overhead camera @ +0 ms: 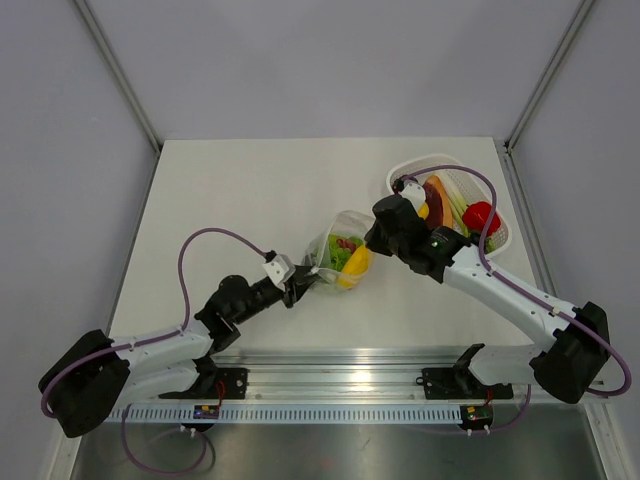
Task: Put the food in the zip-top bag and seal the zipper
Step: Zip the zipper food storage bag at the center of the board.
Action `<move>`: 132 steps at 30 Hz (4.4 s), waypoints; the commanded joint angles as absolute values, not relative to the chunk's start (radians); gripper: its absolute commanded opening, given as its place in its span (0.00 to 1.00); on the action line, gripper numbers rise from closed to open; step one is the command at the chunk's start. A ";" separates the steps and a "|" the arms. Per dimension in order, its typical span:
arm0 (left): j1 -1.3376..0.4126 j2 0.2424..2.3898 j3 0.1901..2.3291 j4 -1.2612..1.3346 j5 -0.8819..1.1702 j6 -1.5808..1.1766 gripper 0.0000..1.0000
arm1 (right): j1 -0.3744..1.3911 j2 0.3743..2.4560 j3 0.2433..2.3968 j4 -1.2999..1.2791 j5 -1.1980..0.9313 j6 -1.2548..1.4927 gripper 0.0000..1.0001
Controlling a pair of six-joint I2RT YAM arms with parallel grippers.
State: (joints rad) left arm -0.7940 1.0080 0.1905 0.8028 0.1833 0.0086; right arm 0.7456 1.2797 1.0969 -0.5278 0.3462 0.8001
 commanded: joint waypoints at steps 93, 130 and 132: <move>-0.624 0.758 0.373 0.638 0.190 0.064 0.00 | 0.865 1.612 1.640 -0.660 -0.517 -0.884 0.50; -0.621 0.867 0.516 0.411 0.428 0.202 0.52 | 0.825 1.554 1.555 -0.529 -0.555 -0.787 0.00; -0.618 0.858 0.505 0.414 0.408 0.206 0.55 | 0.821 1.545 1.546 -0.529 -0.555 -0.790 0.00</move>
